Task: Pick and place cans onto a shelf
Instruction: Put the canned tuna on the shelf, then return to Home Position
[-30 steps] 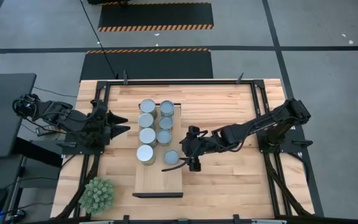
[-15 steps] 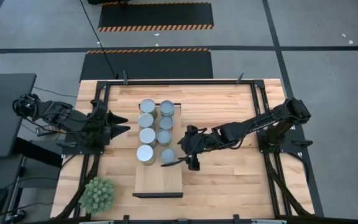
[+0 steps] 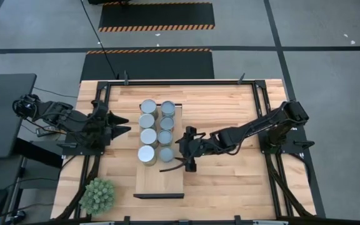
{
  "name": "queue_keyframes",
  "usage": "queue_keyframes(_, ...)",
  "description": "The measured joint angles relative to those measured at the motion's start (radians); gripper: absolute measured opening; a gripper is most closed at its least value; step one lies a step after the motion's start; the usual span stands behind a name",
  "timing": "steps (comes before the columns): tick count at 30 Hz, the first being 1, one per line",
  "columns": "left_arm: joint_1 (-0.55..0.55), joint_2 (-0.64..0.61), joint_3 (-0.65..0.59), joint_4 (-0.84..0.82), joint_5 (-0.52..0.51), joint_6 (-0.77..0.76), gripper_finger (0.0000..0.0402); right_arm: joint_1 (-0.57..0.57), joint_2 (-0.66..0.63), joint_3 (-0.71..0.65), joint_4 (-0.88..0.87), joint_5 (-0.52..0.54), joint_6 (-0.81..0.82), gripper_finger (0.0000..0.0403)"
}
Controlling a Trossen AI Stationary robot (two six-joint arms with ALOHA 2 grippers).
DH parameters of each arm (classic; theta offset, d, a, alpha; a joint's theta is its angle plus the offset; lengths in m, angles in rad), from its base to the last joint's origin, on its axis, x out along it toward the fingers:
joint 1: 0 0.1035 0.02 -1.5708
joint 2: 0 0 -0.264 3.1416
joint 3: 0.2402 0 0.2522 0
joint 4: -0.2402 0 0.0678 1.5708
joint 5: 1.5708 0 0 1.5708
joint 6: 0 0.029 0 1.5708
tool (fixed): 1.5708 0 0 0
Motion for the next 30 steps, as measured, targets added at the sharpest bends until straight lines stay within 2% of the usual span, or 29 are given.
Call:
queue_keyframes(7,0.000,0.000,0.000,0.000,0.000,0.000,0.0254,-0.023,0.001,0.000,0.018,0.008,-0.004,0.0322)
queue_keyframes(14,0.000,0.000,0.000,0.002,0.013,-0.003,0.0254,-0.020,-0.005,0.021,-0.051,-0.028,-0.005,0.0322)
queue_keyframes(25,0.000,0.000,0.000,0.002,0.022,0.013,0.0254,-0.016,-0.113,0.035,-0.114,-0.029,0.014,0.0293)
queue_keyframes(30,0.000,-0.001,0.000,0.003,0.022,0.015,0.0254,-0.035,-0.173,0.002,-0.122,-0.088,0.007,0.0278)
